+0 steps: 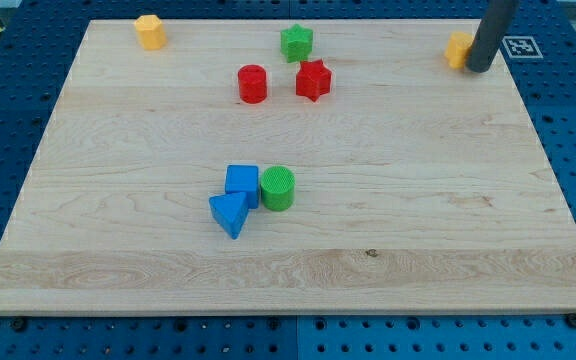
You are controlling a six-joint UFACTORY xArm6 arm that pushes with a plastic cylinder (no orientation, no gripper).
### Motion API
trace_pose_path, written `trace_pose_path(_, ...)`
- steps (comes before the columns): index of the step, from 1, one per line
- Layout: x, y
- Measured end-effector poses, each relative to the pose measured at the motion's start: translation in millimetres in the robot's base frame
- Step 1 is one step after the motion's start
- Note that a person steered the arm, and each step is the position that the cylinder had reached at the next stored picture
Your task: Move your arm towards green circle
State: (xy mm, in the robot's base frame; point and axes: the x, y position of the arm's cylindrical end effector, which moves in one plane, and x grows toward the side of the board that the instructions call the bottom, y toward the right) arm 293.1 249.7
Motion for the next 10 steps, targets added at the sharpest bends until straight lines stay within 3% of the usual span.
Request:
trace_pose_path(2,-33,-1)
trace_pose_path(6,-13,-1)
trace_pose_path(8,105,11)
trace_pose_path(10,110,5)
